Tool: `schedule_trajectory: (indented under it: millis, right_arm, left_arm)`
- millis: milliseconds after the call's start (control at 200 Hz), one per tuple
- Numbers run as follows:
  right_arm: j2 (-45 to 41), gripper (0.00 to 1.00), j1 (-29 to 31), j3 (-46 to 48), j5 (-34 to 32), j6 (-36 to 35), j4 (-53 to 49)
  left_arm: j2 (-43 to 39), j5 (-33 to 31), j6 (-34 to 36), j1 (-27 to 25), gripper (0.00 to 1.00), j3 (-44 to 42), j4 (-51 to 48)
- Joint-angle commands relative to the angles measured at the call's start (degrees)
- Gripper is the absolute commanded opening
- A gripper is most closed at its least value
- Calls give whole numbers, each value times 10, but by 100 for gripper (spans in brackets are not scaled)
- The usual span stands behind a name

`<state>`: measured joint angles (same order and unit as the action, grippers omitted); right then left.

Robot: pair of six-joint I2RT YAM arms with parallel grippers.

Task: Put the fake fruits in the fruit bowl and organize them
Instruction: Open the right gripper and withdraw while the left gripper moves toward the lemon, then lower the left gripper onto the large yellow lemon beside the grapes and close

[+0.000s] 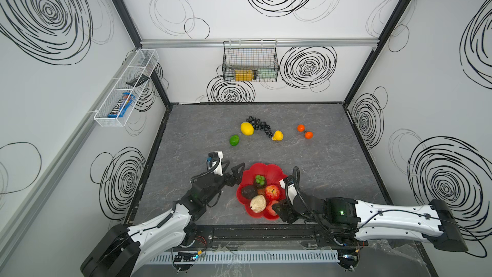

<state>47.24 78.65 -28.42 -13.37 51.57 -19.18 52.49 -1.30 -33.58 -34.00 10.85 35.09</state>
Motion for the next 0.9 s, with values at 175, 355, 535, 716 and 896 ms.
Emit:
schedule_trajectory:
  millis: [175, 355, 535, 716, 896]
  right_arm:
    - [-41, 62, -99, -49, 21, -81, -37]
    - [-62, 68, -172, -64, 17, -146, -28]
    - [-99, 78, -219, -22, -82, -181, 1]
    - [-163, 82, -287, 48, -75, -253, 85]
    - [-207, 84, -333, 119, -30, -274, 153]
  left_arm:
    - [79, 8, 34, 47, 97, 169, -158]
    - [200, -20, 61, 53, 99, 299, -258]
    - [331, -54, 71, 52, 98, 432, -328]
    - [446, -96, 80, 49, 98, 554, -389]
    - [545, -120, 85, 53, 97, 665, -444]
